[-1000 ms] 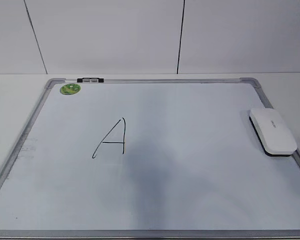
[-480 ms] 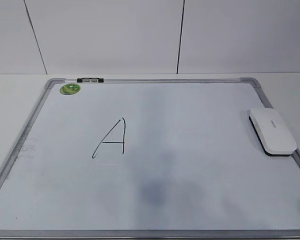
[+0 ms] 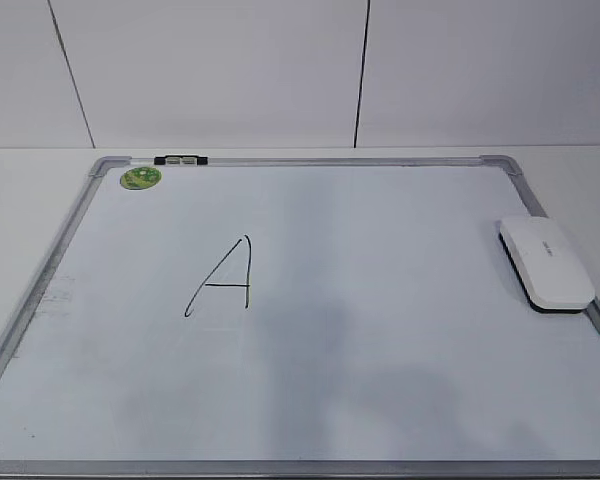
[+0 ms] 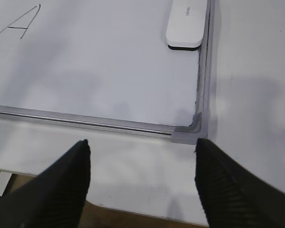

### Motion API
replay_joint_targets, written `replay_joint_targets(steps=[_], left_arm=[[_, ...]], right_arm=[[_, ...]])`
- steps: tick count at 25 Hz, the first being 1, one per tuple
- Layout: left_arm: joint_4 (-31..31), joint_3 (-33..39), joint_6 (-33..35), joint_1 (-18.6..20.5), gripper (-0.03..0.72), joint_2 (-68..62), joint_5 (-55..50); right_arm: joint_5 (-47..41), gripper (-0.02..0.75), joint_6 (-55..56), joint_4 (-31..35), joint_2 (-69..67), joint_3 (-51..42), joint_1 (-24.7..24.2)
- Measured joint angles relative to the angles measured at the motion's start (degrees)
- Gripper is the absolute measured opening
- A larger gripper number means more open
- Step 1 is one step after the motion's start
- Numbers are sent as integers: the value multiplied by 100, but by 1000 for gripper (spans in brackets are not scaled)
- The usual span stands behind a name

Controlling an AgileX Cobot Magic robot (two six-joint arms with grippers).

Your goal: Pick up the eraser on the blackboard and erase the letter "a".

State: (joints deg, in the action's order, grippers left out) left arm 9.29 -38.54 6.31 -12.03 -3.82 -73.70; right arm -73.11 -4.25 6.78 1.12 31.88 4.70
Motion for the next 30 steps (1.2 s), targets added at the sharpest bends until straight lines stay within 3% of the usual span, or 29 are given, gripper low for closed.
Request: replay_joint_targets(steps=[12,30], left_arm=[[-219,722,0,0,239,0,393],[-704,938,-74,0,235,0,1017]], right_arm=[[0,522,37,-394,0,-23,0],[652,522,37,-742,0,-310,0]])
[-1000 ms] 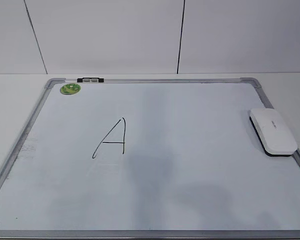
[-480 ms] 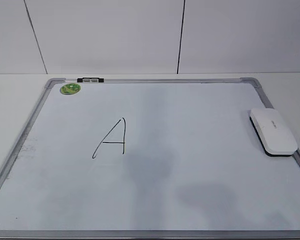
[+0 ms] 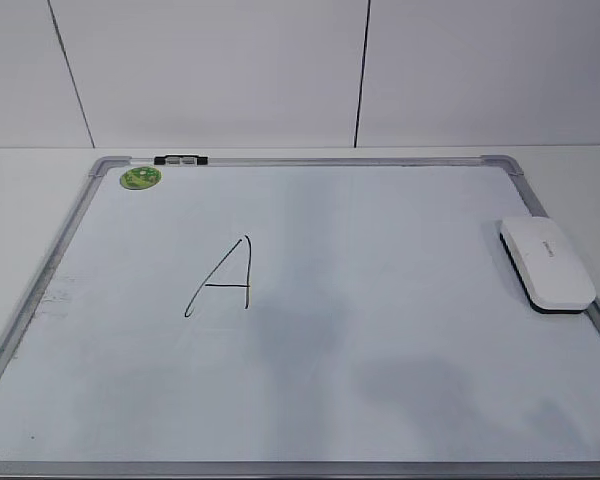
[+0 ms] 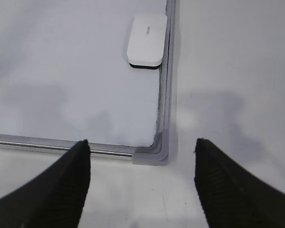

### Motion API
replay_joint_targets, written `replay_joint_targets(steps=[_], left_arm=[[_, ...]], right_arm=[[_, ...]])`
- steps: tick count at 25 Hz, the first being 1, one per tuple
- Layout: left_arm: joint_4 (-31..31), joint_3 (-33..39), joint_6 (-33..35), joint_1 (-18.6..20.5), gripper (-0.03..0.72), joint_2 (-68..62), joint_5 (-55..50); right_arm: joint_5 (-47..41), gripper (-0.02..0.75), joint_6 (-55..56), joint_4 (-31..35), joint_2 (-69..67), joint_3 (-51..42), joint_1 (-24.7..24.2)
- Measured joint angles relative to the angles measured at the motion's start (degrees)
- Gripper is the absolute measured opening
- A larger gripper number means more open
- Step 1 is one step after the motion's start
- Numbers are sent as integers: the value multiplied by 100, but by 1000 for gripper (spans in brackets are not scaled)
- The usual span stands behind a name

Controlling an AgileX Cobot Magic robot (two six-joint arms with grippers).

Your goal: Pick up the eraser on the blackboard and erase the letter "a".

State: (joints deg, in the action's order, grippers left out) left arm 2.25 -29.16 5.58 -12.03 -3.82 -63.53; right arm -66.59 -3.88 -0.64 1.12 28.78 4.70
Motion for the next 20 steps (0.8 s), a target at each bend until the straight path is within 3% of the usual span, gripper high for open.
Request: replay_joint_targets(steps=[20], left_arm=[[-26,0,-12,0,235,0,0]], right_arm=[[40,522,13,-58,0,-7,0]])
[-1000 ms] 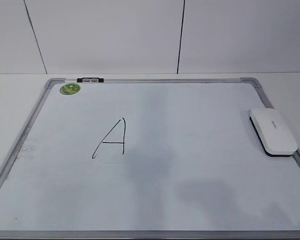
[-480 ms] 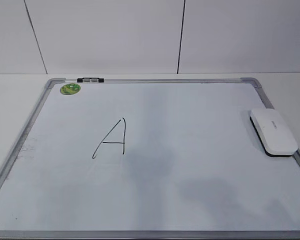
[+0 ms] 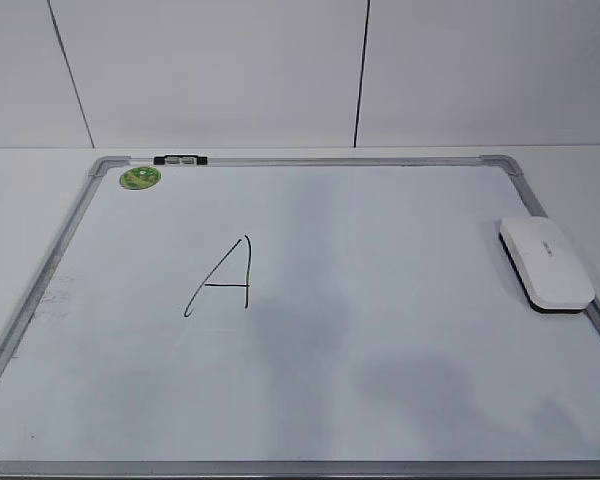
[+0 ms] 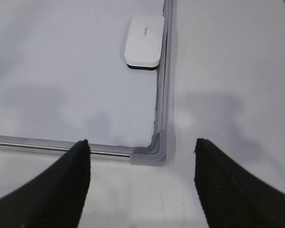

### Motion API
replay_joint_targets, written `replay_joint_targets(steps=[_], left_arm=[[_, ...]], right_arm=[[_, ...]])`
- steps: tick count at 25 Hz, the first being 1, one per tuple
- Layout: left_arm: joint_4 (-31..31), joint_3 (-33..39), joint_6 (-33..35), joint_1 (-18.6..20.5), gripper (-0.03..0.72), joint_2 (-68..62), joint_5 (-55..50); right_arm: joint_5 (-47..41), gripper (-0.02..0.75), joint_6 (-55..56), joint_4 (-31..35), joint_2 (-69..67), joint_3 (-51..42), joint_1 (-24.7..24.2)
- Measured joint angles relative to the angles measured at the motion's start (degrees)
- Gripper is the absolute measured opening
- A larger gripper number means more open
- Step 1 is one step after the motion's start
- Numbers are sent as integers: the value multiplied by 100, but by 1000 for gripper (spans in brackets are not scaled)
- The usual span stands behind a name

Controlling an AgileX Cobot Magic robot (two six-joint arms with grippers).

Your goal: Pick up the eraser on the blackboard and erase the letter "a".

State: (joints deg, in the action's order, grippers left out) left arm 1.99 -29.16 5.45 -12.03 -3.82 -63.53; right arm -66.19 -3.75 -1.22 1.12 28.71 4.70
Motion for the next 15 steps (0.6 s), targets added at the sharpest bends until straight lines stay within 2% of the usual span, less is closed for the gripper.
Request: replay_joint_targets(steps=[15], left_arm=[[0,0,0,0,235,0,0]], right_arm=[[0,522,0,0,0,0,0]])
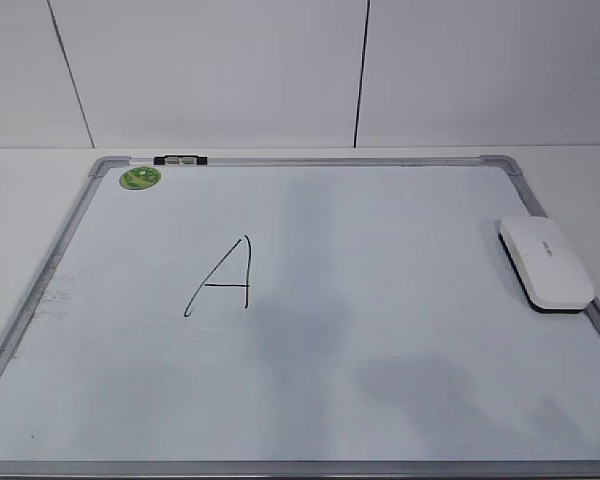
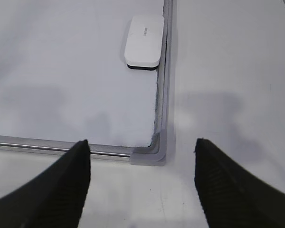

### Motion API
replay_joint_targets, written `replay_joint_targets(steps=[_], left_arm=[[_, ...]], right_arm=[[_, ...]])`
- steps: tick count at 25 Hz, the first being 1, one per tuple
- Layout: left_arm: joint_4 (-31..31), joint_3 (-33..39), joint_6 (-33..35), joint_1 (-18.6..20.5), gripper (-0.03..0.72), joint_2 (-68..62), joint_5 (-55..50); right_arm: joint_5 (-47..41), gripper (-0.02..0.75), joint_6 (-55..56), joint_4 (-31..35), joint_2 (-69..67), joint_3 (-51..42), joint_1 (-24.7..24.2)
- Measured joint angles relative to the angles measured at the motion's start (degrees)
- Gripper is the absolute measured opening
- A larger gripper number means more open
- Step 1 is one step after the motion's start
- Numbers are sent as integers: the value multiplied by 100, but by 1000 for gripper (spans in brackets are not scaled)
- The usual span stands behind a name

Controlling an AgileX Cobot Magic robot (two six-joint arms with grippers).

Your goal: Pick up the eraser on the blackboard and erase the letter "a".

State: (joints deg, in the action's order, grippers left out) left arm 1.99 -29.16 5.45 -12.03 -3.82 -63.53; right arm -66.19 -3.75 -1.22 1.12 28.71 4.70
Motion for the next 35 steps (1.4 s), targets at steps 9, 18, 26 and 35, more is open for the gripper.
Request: replay_joint_targets(steps=[9,18,26,35], left_arm=[[0,0,-9,0,235,300,0],[0,9,-9,12,235,325,10],[0,9,-9,620,235,325,10],[0,9,-9,1157,235,325,10]], right_arm=[[4,522,0,0,0,0,0],[4,522,0,-11,0,0,0],[4,522,0,-11,0,-5,-136],[4,522,0,-19,0,-5,-419]])
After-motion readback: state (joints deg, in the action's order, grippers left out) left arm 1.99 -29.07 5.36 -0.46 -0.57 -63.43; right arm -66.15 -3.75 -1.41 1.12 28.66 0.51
